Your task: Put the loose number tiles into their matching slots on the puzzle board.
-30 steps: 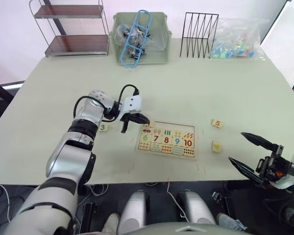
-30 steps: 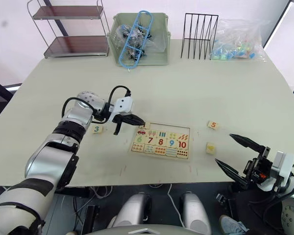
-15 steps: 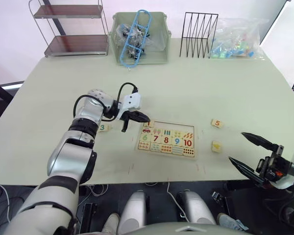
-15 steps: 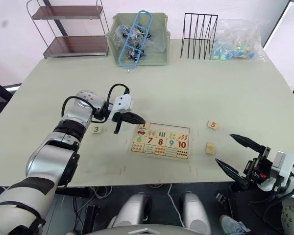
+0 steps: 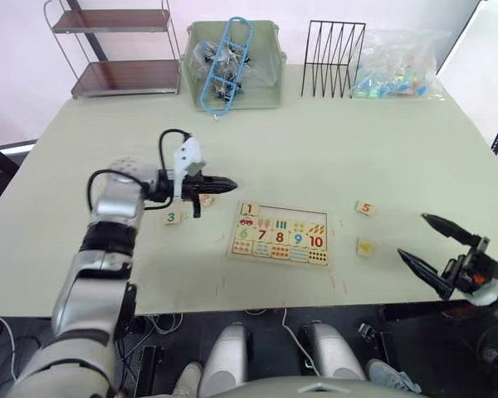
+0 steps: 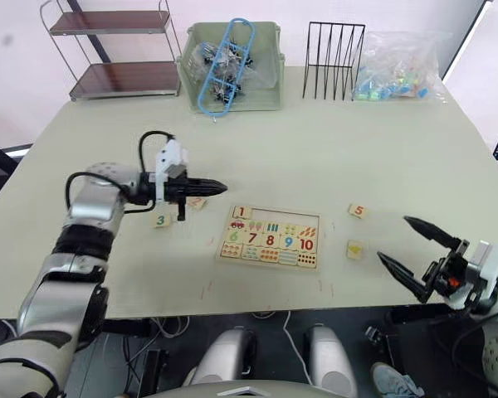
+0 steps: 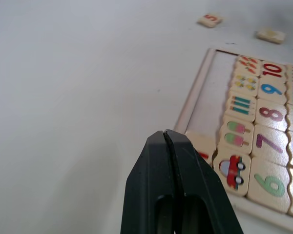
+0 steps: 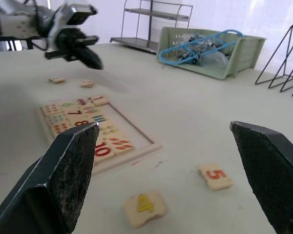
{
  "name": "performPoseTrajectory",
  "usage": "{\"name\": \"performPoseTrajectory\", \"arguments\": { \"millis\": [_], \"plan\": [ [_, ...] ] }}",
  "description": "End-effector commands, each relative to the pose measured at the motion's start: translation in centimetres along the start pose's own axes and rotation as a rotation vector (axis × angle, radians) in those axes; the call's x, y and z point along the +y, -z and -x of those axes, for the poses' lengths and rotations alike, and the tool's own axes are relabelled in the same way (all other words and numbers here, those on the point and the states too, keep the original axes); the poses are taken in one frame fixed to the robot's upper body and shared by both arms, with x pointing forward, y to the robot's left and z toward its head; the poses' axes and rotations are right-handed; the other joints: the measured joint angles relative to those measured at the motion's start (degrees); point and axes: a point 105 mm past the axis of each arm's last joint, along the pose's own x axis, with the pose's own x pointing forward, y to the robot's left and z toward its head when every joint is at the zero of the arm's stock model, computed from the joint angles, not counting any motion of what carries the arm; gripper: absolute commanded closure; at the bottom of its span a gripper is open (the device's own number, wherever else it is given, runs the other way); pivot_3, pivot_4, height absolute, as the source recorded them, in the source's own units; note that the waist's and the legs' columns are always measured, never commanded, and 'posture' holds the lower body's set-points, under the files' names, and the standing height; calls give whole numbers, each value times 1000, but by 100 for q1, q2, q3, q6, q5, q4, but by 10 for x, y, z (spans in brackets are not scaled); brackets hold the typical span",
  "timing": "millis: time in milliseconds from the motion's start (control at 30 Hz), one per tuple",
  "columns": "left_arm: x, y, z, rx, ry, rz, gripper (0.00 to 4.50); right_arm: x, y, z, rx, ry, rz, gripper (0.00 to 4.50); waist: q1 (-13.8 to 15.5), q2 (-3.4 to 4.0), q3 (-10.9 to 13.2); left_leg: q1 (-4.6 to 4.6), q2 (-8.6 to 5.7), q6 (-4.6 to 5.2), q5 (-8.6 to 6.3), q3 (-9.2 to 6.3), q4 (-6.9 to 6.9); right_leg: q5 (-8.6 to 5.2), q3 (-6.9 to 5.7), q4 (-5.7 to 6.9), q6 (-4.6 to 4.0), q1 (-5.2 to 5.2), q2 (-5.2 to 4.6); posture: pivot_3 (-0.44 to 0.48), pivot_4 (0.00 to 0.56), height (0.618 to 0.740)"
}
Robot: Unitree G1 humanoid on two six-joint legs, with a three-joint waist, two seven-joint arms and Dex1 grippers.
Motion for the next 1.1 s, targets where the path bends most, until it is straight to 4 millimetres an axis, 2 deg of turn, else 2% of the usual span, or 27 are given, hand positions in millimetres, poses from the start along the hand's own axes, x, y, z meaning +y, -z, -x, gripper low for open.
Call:
{"name": "performPoseTrajectory", "arguments": {
  "millis": [33, 233, 367, 533, 567, 600, 633, 833, 1100],
  "plan": [
    [3, -13, 17, -63, -123, -14, 4472, -8, -8, 8, -27, 28, 29, 0, 42, 0, 0, -3, 0, 0, 0, 0, 0, 0, -4, -1, 0, 1, 0, 0, 150, 740],
    [-6, 1, 46, -91, -299, 23, 4472, -6, -5, 16, 4, 25, 10, 0, 69, 2, 1, -4, 0, 0, 0, -9, 0, 0, -5, -3, 0, 1, -14, 0, 150, 740],
    [-28, 13, 71, -126, -361, 126, 4472, -7, -3, 23, 42, 11, 0, 0, 5, 7, 2, 1, 18, 0, 0, -5, -4, 0, -2, -2, 0, 1, -18, 0, 150, 740],
    [-52, 34, 99, -79, -457, 210, 4472, -11, -3, 27, 55, 19, -11, 0, 12, 11, 2, 4, 26, 0, -1, -2, -7, -1, -2, -4, -1, 1, -16, 0, 150, 740],
    [-57, 38, 105, -71, -487, 226, 3897, -12, -2, 27, 64, 13, -16, 0, 20, 12, 2, 6, 26, -1, -1, 3, -7, -1, 1, -5, -1, 1, -18, 0, 150, 740],
    [-60, 42, 110, -73, -525, 242, 3674, -12, 1, 28, 83, 4, -32, 0, 20, 11, 2, 6, 26, -1, -1, 3, -7, -1, 1, -5, -1, 1, -18, 0, 150, 740],
    [-63, 46, 115, -68, -557, 252, 3207, -11, 4, 29, 102, -9, -47, 0, 23, 13, 2, 5, 26, -1, -1, 3, -7, -1, 0, -7, -1, 1, -18, 0, 150, 740],
    [-87, 69, 133, -80, -663, 339, 113, -19, 14, 41, 170, -1, -99, 0, 61, 13, 1, 5, 23, 2, -2, 7, -7, -3, -1, -12, -4, 3, -23, 0, 150, 740],
    [-121, 85, 149, -100, -714, 401, 43, -42, 22, 53, 180, 84, -100, 0, 23, 13, 1, 9, 25, 10, -9, 25, -7, -16, 5, -13, -24, 2, -22, 0, 150, 740]
  ]
}}
